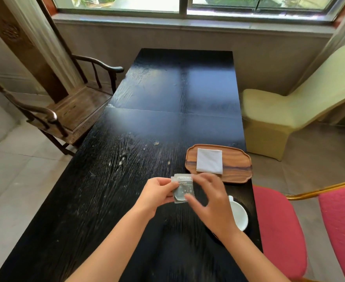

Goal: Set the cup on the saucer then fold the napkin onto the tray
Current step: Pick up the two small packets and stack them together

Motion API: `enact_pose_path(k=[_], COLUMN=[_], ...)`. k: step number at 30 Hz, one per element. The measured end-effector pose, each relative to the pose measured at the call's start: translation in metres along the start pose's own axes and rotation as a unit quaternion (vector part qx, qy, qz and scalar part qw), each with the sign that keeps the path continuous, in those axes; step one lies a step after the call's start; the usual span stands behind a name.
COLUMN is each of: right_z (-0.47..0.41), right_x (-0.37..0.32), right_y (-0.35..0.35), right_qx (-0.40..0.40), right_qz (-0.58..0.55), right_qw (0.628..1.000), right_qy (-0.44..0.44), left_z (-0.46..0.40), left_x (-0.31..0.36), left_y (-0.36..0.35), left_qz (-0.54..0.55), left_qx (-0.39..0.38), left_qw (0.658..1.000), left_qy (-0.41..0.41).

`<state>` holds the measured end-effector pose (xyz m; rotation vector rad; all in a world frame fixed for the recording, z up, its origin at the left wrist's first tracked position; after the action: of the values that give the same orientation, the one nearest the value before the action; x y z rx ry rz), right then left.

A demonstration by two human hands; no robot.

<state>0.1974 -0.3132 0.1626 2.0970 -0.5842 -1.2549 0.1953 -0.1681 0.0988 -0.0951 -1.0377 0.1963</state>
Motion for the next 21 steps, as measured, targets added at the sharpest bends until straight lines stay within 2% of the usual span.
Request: enact_pose_path(k=[2, 4, 5, 8, 16, 21], right_z=[0.004, 0.012, 0.015, 0.02, 0.024, 0.019], right_x=[0.032, 0.045, 0.046, 0.051, 0.097, 0.133], right_y=[-0.001, -0.015, -0.018, -0.013, 0.025, 0.037], right_qx=[-0.018, -0.072, -0.086, -0.069, 0.017, -0.002], right_qz=[-0.142, -0.264, -0.296, -0.324, -0.274, -0.299], right_qw=[0.97, 0.914, 0.898, 0.884, 0.883, 0.87], right_qy=[-0.199, -0.3, -0.314, -0.329, -0.38, -0.393], left_z=[0.001, 0.003, 0.003, 0.003, -0.015, -0.044], left_x=[0.002, 0.001, 0.0, -0.001, 0.001, -0.002], left_y=[-0.007, -0.015, -0.019, -0.033, -0.088, -0.123], left_qz=[-0.023, -0.04, -0.048, -0.062, -0.09, -0.112], left_qx=[-0.016, -0.038, -0.048, -0.071, -0.089, -0.108], left_qw=[1.0, 0.998, 0.998, 0.995, 0.992, 0.987], left_qy=[-0.014, -0.013, -0.011, -0.004, -0.032, -0.042])
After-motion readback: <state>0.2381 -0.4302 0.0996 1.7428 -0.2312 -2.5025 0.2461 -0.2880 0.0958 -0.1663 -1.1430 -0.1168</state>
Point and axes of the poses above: each hand's wrist, its own z-axis away from the middle knuckle, its own y-axis out of the back of the hand, x = y × z, the point moved 9 cm from there along -z, towards the middle knuckle, and after that the axes turned 6 degrees about z, right-handed, at the moved point
